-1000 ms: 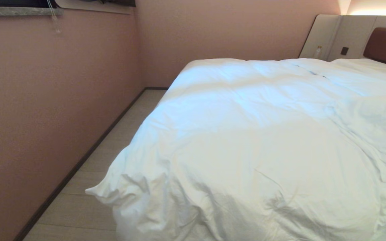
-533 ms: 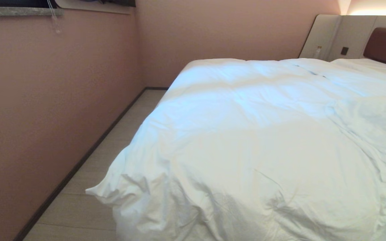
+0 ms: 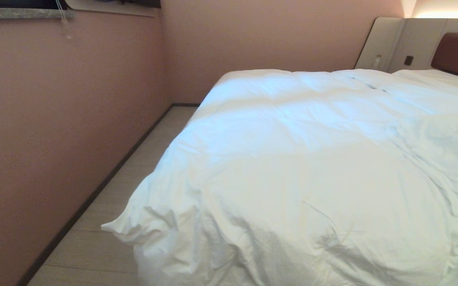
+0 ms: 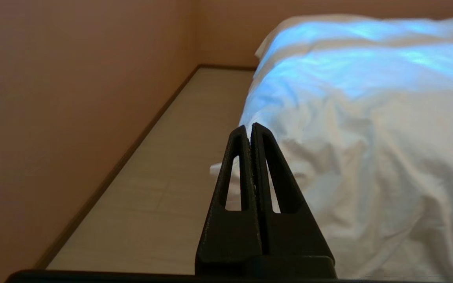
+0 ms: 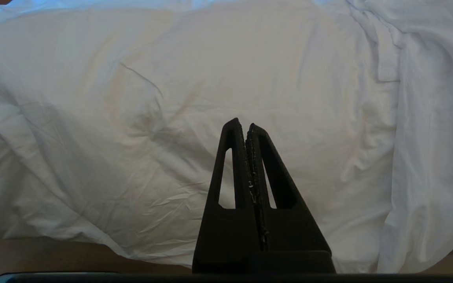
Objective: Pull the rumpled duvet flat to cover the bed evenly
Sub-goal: Hold the folded corner of the quilt
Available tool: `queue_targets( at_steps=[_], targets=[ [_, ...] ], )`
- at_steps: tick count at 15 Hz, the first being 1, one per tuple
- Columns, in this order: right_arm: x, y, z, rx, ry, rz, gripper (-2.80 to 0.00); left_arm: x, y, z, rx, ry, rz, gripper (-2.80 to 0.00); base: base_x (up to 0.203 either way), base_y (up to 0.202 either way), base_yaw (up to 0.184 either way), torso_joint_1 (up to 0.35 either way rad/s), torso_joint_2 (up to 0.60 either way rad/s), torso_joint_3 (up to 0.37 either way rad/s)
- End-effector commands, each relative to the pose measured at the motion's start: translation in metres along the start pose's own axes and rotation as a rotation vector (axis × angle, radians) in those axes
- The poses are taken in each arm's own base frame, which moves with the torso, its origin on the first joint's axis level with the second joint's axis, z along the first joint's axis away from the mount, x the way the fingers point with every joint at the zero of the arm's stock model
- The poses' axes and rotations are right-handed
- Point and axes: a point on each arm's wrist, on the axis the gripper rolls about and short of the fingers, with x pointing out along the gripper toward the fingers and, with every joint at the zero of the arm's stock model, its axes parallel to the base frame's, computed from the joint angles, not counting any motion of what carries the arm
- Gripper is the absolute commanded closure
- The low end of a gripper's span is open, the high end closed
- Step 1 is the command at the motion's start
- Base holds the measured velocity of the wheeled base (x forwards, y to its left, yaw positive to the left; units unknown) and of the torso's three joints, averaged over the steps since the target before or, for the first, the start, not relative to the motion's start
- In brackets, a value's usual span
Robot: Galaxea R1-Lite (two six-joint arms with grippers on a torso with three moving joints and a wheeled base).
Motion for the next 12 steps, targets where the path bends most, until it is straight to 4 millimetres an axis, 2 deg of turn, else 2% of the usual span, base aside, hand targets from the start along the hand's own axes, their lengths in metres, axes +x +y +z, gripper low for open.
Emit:
queue_targets(
  at_steps=[1, 4, 8, 12],
  targets=[
    [0.0, 0.0, 0.0, 0.0, 0.0, 0.0, 0.0, 0.001, 0.0, -0.005, 0.0, 0.017, 0.002, 0.0, 0.0, 0.0, 0.0, 0.0, 0.0, 0.0],
    [0.0, 0.0, 0.0, 0.0, 0.0, 0.0, 0.0, 0.005, 0.001, -0.026, 0.002, 0.088, 0.003, 0.0, 0.0, 0.0, 0.0, 0.0, 0.0, 0.0],
    [0.0, 0.0, 0.0, 0.0, 0.0, 0.0, 0.0, 0.007, 0.001, -0.042, 0.003, 0.15, 0.003, 0.0, 0.0, 0.0, 0.0, 0.0, 0.0, 0.0],
    [0.0, 0.0, 0.0, 0.0, 0.0, 0.0, 0.0, 0.006, 0.001, -0.045, 0.002, 0.179, -0.001, 0.0, 0.0, 0.0, 0.0, 0.0, 0.0, 0.0]
  ],
)
